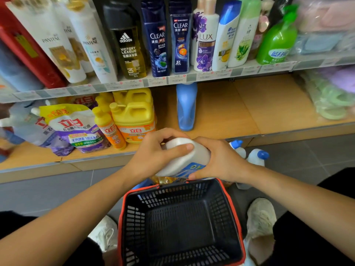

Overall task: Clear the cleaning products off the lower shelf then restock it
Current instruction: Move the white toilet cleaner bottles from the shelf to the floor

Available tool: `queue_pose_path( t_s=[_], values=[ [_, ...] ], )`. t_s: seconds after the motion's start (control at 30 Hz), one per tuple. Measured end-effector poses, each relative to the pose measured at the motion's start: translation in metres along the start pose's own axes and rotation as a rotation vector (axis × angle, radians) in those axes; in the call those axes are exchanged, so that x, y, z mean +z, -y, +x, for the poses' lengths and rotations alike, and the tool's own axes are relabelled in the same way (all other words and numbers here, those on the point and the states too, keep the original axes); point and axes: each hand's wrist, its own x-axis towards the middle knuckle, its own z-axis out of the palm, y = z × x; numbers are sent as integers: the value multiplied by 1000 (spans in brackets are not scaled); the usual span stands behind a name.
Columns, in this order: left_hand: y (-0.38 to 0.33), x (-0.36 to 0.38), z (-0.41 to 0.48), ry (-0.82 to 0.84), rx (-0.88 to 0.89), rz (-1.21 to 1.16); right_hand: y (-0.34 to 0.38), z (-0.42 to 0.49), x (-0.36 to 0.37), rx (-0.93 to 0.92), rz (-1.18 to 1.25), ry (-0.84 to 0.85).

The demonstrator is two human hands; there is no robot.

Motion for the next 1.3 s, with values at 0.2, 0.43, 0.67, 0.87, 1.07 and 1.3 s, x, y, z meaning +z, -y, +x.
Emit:
queue_pose_path(
  t_s=[0.2,0.43,0.67,0.87,1.07,1.3],
  values=[
    [6,0,0,-52,-59,-78,2,0,2,13,-50,-6],
    [3,-4,-7,-18,240,226,-2,4,0,41,78,-114],
    [8,-1,-13,-81,438,305,-1,2,0,63,165,-171],
    [12,1,-13,-270,562,361,-2,0,1,71,202,-196],
    [12,-2,-10,-366,401,280,0,-3,2,66,224,-215],
    [11,-4,-4,-257,-84,-14,5,-3,2,43,223,-237]
  ],
)
